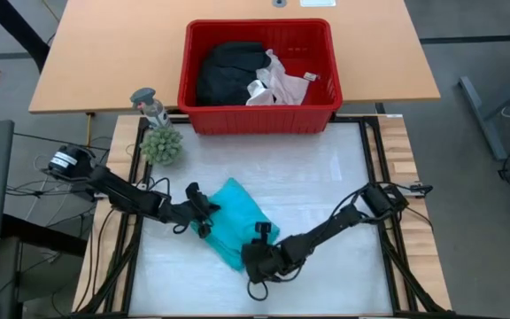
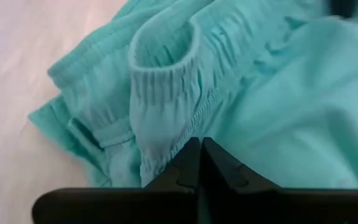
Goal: Fold Laundry from Bin
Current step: Fold the blue shorts
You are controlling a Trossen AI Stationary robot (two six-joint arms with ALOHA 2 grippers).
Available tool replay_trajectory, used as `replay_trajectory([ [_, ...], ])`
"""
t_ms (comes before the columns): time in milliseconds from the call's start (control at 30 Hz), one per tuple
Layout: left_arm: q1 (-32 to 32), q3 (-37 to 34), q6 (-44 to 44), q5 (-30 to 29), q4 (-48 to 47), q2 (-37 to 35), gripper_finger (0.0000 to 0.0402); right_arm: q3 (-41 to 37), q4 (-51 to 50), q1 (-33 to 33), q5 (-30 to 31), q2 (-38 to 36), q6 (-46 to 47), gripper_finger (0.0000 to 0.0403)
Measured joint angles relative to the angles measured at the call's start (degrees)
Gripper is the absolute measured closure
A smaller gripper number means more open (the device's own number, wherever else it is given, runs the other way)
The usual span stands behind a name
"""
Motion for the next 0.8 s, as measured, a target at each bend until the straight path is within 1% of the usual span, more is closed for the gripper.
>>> replay_trajectory([
  [100, 0.00, 0.05, 1.02, 0.75, 0.90, -3.44, 0.0401, -0.09, -1.07, 2.09, 0.95, -0.65, -1.08, 0.0368],
  [200, 0.02, 0.90, 2.45, 0.71, 1.04, -7.53, 0.0401, 0.13, -0.97, 3.91, 4.98, -2.61, -2.63, 0.0377],
  [333, 0.02, 2.51, 5.71, 1.05, 1.59, -11.00, 0.0402, 0.24, -2.55, 6.02, 11.33, -5.96, -3.02, 0.0380],
  [400, 0.21, 2.72, 8.57, 0.88, 4.60, -11.12, 0.0401, 0.31, -7.33, 6.91, 17.00, -7.12, 0.47, 0.0378],
  [467, 1.13, 2.73, 11.70, 1.32, 6.63, -10.73, 0.0402, 0.30, -13.77, 7.13, 22.72, -7.46, 6.85, 0.0377],
  [500, 1.95, 2.75, 12.75, 2.42, 8.14, -9.96, 0.0402, 0.28, -16.71, 6.91, 23.72, -7.52, 9.81, 0.0379],
  [567, 3.69, 2.71, 14.00, 5.70, 9.20, -8.06, 0.0402, 0.24, -19.94, 5.86, 23.82, -7.52, 13.15, 0.0382],
  [667, 6.54, 2.75, 15.10, 9.98, 13.68, -3.80, 0.0401, 0.24, -19.19, 4.26, 23.69, -7.52, 13.93, 0.0384],
  [800, 9.03, 2.71, 14.86, 13.42, 18.76, 2.81, 0.0402, 0.24, -17.38, 3.62, 20.12, -7.52, 13.18, 0.0379],
])
